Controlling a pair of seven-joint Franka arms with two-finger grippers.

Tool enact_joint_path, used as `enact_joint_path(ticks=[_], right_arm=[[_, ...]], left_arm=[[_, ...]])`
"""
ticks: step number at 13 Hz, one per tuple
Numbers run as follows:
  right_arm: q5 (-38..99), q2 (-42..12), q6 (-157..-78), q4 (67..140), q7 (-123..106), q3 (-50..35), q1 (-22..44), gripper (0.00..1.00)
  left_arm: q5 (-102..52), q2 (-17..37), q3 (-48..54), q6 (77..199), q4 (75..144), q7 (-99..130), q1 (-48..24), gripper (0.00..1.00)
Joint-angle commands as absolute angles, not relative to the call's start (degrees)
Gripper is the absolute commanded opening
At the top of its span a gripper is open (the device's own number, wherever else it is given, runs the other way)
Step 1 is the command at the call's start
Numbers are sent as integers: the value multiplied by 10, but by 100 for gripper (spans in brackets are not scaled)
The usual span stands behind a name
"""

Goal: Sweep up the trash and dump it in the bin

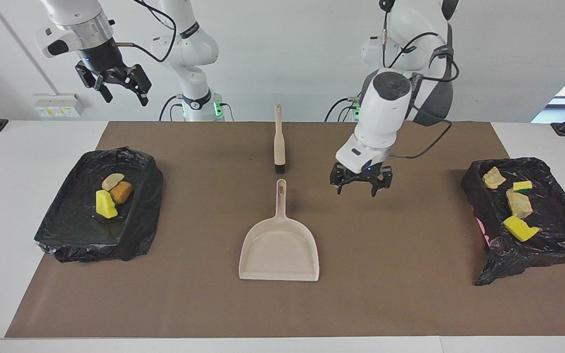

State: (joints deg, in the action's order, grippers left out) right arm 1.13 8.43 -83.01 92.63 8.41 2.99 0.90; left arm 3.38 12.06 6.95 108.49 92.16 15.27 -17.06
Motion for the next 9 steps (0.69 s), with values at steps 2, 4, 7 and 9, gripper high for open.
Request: enact_joint_path(ticks=[2,4,7,9], right_arm=[[15,94,-824,935,69,25,1,100],[16,95,-824,935,69,26,1,100],[16,95,-824,935,69,26,1,100],[16,95,-824,935,69,26,1,100]], left_arm=[[27,12,71,1002,956,70,-125,100],[25,-21,67,963,952,34,-102,100],[-9,-28,65,879,887,-3,-63,100],[-25,-22,65,838,852,-13,-44,100]])
